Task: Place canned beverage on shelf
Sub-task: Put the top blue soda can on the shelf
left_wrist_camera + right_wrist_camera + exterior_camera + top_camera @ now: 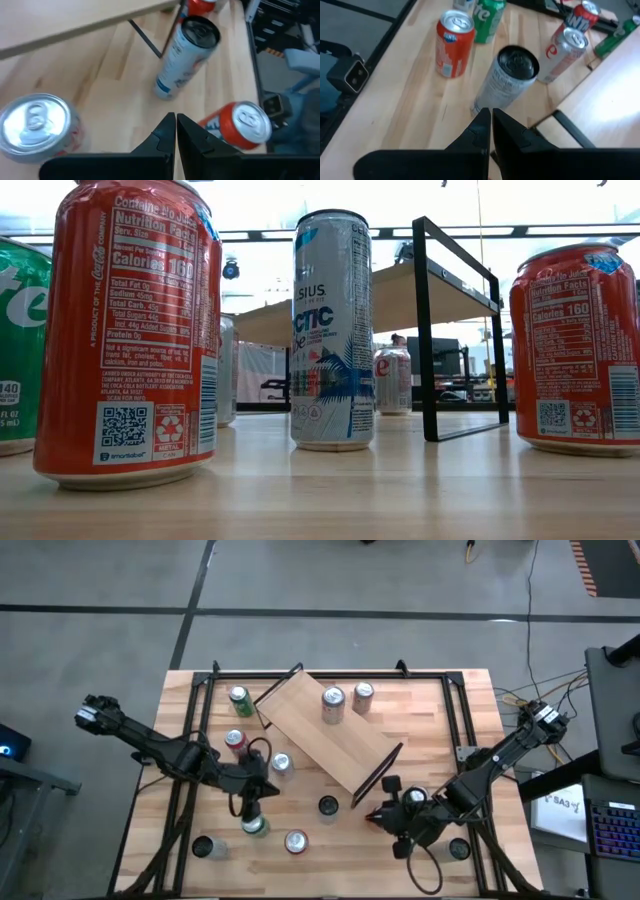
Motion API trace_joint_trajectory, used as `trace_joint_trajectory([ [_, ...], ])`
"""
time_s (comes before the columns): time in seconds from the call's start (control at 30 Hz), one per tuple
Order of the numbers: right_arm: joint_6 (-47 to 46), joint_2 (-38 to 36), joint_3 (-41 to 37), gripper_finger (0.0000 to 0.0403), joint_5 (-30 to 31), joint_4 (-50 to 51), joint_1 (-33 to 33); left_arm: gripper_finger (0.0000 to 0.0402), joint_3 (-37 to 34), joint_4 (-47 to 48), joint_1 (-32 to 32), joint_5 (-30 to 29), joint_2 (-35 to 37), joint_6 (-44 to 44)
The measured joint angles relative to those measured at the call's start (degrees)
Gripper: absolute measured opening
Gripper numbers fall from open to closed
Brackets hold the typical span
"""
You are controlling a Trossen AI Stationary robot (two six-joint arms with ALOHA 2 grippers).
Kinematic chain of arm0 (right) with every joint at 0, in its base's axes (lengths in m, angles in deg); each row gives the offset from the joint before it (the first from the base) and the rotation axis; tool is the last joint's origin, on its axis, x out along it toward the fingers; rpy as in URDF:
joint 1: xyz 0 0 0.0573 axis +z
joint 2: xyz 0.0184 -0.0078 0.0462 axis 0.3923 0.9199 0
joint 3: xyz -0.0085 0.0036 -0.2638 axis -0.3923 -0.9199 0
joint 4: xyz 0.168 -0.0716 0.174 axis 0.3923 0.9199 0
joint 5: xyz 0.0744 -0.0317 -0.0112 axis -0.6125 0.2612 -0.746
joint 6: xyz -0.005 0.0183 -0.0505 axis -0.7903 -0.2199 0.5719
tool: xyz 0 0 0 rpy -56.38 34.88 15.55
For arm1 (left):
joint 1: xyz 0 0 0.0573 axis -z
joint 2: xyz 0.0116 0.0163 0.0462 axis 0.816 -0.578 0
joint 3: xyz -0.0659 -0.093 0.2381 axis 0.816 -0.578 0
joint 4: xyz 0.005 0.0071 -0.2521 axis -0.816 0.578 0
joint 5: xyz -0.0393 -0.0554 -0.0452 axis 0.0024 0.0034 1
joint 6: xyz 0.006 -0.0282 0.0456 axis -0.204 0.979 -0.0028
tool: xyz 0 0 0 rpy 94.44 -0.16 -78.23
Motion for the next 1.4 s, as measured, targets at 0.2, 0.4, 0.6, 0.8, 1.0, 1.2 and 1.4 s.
trace_joint_trajectory([
  [0.2,0.3,0.0,0.3,0.0009,0.0,-0.6,-0.3,0.0000,0.0,-4.6,0.6,0.5,-0.9,-2.3],
  [0.4,2.3,-0.1,0.5,0.0009,1.4,-2.7,-0.3,0.0000,0.0,-13.4,0.7,0.5,-4.2,-6.1],
  [0.6,3.4,-0.2,0.5,0.0009,1.5,-3.6,-0.3,0.0000,0.0,-16.4,0.9,3.5,-8.3,-6.9],
  [0.8,3.4,-0.2,0.5,0.0009,1.5,-3.6,-0.3,0.0000,0.0,-20.6,0.9,4.0,-11.2,-6.8],
  [1.0,3.4,-0.2,0.5,0.0009,1.5,-3.6,-0.3,0.0017,0.0,-21.0,0.9,5.0,-12.0,-7.4],
  [1.2,3.4,-0.3,0.5,0.0009,1.5,-3.6,-0.3,0.0090,0.0,-22.3,0.9,4.7,-11.9,-7.4],
  [1.4,3.4,-0.4,0.6,0.0009,1.5,-3.4,-0.3,0.0188,0.0,-24.6,0.9,-2.1,-14.0,-7.7],
])
